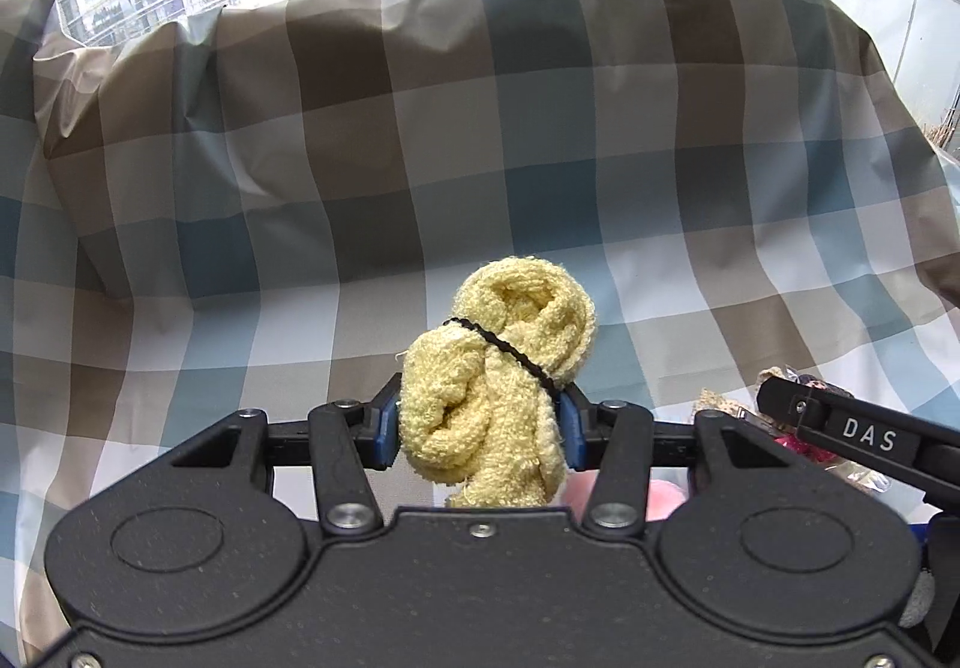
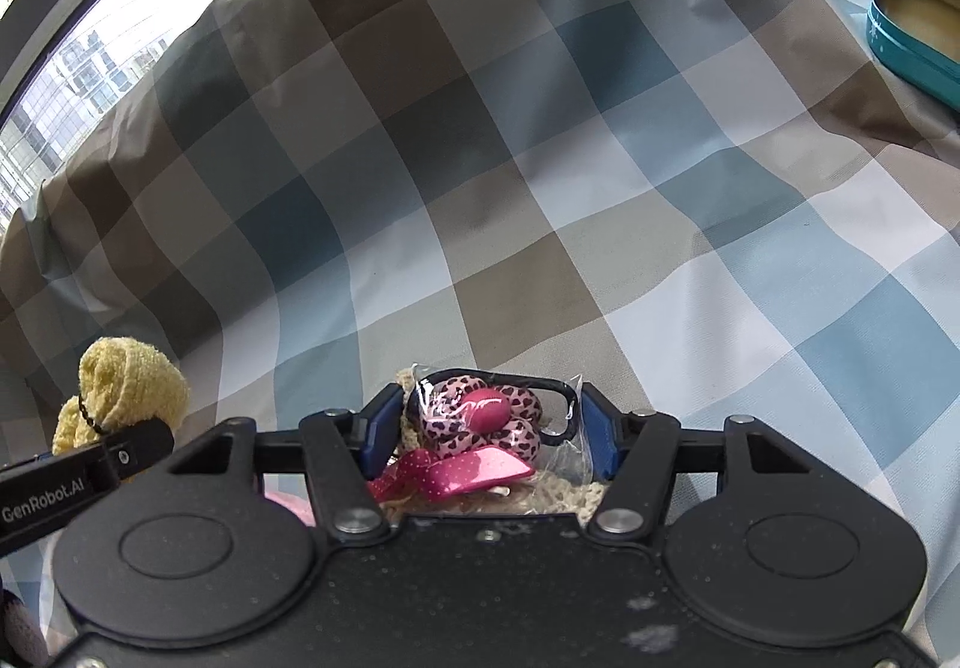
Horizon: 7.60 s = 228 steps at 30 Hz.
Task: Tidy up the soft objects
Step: 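Grasp and lift the yellow towel roll with left tool while right tool holds the hair-clip bag, then carry the towel roll with left tool while right tool carries the hair-clip bag toward the basket, then lower the towel into the basket and open left tool while right tool releases the hair-clip bag there, then move left tool toward the orange-and-navy bundle while right tool approaches the pink scrunchie, then close right tool on the pink scrunchie while left tool closes on the orange-and-navy bundle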
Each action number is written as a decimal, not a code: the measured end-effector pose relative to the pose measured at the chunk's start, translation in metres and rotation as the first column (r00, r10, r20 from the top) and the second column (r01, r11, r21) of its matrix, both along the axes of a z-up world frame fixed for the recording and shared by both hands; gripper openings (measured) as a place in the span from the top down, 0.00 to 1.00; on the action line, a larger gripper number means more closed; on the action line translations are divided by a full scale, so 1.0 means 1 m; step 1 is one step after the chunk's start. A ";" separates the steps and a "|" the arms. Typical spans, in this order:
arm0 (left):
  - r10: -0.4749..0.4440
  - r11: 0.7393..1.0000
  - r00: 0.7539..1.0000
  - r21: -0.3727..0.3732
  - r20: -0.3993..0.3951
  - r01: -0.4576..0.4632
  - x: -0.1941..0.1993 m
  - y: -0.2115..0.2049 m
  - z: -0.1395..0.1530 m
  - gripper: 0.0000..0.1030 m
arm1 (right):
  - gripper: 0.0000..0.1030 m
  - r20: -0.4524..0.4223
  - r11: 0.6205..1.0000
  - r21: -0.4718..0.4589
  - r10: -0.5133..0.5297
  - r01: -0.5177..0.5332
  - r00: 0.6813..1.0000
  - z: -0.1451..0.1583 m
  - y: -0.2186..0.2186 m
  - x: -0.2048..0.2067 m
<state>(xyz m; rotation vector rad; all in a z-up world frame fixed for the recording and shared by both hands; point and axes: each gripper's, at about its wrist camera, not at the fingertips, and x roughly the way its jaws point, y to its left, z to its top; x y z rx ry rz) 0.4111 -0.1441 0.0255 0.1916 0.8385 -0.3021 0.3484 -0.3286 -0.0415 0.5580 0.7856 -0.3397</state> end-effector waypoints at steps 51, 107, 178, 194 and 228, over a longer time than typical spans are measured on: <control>-0.076 0.982 0.995 -0.167 0.069 0.087 -0.355 0.097 0.056 0.52 | 0.41 0.248 0.977 -0.212 0.058 -0.004 0.967 0.099 0.082 -0.407; 0.138 0.981 0.989 -0.128 -0.058 -0.145 -0.407 0.145 -0.009 0.36 | 0.36 0.136 0.940 -0.198 0.307 -0.278 0.942 0.086 0.163 -0.415; 0.186 0.977 0.983 -0.107 -0.012 -0.186 -0.171 0.143 0.030 0.22 | 0.26 -0.045 0.866 -0.284 0.417 -0.412 0.908 0.086 0.117 -0.107; 0.204 0.975 0.976 -0.073 -0.077 -0.210 -0.073 0.134 0.009 0.22 | 0.26 -0.167 0.851 -0.206 0.455 -0.483 0.874 0.032 0.108 0.034; 0.186 0.978 0.968 -0.059 -0.168 -0.198 -0.027 0.106 -0.032 0.22 | 0.67 -0.037 0.920 -0.060 0.387 -0.388 0.921 -0.012 0.069 0.068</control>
